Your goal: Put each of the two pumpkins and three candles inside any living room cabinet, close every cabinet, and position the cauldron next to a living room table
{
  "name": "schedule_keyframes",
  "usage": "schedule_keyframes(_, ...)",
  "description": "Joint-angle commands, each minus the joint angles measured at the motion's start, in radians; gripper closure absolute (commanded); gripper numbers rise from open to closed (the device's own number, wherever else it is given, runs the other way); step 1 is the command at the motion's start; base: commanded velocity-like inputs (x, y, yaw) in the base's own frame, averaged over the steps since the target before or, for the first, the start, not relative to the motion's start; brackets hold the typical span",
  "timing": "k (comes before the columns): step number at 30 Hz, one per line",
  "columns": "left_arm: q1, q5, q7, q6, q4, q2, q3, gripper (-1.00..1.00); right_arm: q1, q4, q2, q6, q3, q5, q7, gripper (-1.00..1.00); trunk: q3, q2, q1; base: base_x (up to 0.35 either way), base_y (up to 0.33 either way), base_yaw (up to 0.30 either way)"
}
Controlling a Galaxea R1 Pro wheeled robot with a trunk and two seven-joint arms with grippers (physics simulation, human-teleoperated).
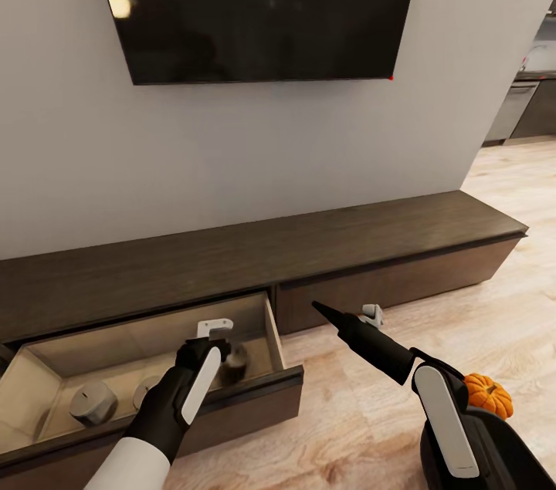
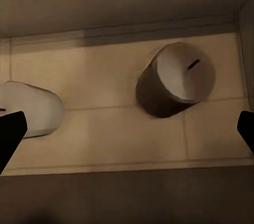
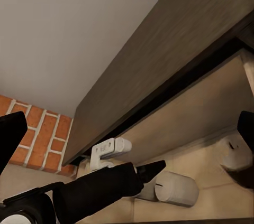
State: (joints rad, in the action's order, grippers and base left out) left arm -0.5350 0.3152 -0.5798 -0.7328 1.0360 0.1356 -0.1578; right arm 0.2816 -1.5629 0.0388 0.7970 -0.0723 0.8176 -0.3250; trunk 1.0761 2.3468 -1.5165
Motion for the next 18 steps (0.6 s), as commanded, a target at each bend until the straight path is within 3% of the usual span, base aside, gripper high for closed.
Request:
schedule_keyframes(1,-0.001,0.011,-0.010,-0.003,0.001,0.000,-0.002,-1.00,0.001,0.000,0.001,0.007,-0.003,-0.002,-0.005,-1.00,0.001,0.000,0.000,0.000,0.000,0.000)
schedule_keyframes(18,-0.001,0.019,-0.008,-0.032,0.001,0.001,0.004,-1.00,0.001,0.001,0.001,0.007,-0.003,-0.002,-0.004,-1.00,-0.046,-0.105,0.058,0.000,0.000,0.000)
